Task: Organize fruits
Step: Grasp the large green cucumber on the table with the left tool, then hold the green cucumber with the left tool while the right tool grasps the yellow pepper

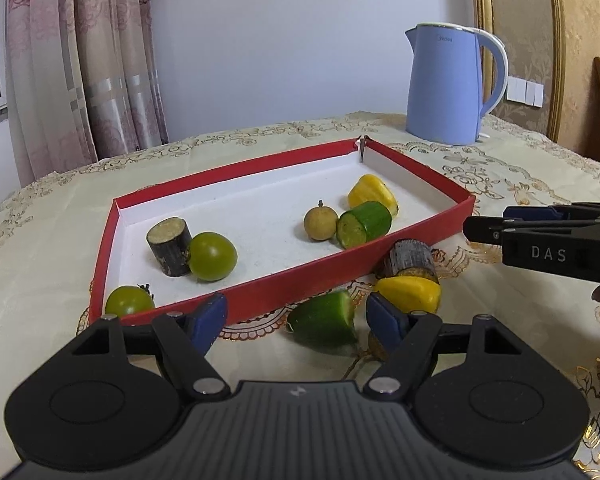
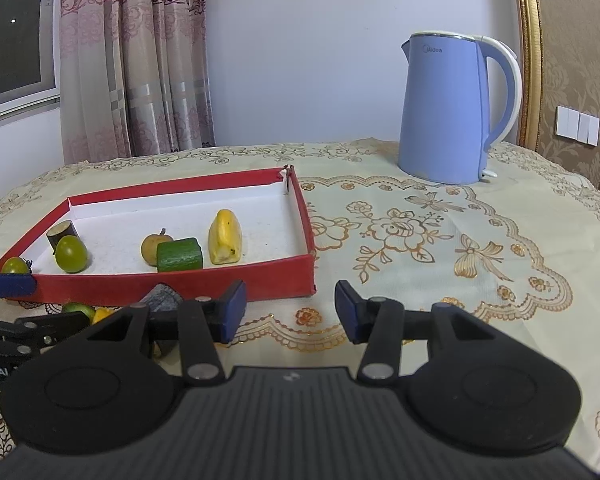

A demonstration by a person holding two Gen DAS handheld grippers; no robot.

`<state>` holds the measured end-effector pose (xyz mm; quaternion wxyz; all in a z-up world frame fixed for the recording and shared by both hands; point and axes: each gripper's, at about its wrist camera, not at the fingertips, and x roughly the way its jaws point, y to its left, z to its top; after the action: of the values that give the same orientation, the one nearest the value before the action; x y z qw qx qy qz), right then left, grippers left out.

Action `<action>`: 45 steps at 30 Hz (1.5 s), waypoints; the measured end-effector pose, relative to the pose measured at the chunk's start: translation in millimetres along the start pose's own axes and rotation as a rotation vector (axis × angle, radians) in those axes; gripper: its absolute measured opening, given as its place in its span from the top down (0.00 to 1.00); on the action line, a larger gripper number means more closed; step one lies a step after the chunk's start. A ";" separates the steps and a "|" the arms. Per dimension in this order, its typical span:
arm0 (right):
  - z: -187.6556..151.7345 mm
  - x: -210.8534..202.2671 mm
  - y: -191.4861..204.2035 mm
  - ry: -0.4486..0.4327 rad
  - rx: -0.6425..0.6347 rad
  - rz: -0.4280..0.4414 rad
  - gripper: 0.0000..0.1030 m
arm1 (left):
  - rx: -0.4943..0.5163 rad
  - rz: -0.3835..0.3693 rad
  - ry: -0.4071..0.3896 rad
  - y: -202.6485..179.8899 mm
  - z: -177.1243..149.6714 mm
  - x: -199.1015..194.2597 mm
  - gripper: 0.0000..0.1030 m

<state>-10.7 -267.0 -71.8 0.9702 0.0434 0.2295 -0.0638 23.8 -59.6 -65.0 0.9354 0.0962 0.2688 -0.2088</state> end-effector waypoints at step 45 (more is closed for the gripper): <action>-5.0 -23.8 25.1 -0.033 -0.098 0.140 0.45 | -0.100 0.062 -0.006 41.0 -18.4 -33.6 0.64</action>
<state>-30.4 -239.2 -64.2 0.9770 0.0108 0.2126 0.0148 7.6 -6.2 -59.4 0.9459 0.0570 0.2727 -0.1665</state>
